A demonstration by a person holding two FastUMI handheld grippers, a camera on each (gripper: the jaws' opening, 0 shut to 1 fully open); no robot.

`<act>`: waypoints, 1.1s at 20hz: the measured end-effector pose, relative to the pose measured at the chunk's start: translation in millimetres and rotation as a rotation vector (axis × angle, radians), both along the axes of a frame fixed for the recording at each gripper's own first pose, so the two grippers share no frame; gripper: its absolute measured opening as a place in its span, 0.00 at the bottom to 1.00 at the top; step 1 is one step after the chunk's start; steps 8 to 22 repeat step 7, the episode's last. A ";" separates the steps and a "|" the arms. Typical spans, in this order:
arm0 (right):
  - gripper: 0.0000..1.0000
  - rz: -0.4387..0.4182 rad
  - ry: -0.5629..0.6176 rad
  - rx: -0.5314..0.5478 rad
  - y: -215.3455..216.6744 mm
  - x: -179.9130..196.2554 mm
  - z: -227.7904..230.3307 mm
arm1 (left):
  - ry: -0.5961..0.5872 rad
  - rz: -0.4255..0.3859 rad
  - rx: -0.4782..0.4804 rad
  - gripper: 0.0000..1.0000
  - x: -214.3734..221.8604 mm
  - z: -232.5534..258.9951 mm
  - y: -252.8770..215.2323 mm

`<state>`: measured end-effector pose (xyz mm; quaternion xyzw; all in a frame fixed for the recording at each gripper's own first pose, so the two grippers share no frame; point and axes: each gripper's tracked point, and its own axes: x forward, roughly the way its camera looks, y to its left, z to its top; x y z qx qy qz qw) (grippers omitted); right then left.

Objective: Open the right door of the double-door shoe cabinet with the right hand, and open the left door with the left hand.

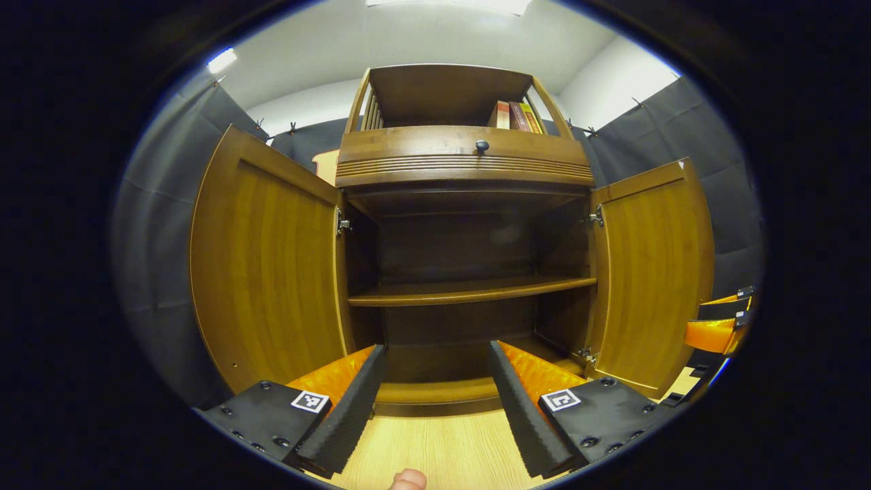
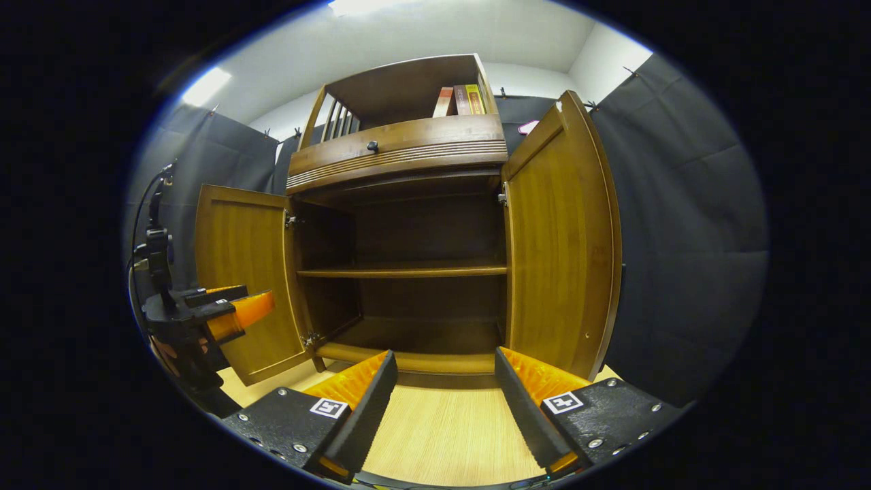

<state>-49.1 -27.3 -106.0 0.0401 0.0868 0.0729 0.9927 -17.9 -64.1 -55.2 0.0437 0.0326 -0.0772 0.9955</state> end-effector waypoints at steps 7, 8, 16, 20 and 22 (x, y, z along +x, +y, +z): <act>0.99 0.001 0.003 0.000 5.1 4.9 -1.6 | 0.004 0.018 -0.005 0.96 1.8 -0.7 11.3; 0.99 0.001 0.003 0.000 5.1 4.9 -1.6 | 0.004 0.018 -0.005 0.96 1.8 -0.7 11.3; 0.99 0.001 0.003 0.000 5.1 4.9 -1.6 | 0.004 0.018 -0.005 0.96 1.8 -0.7 11.3; 0.99 0.001 0.003 0.000 5.1 4.9 -1.6 | 0.004 0.018 -0.005 0.96 1.8 -0.7 11.3; 0.99 0.001 0.003 0.000 5.1 4.9 -1.6 | 0.004 0.018 -0.005 0.96 1.8 -0.7 11.3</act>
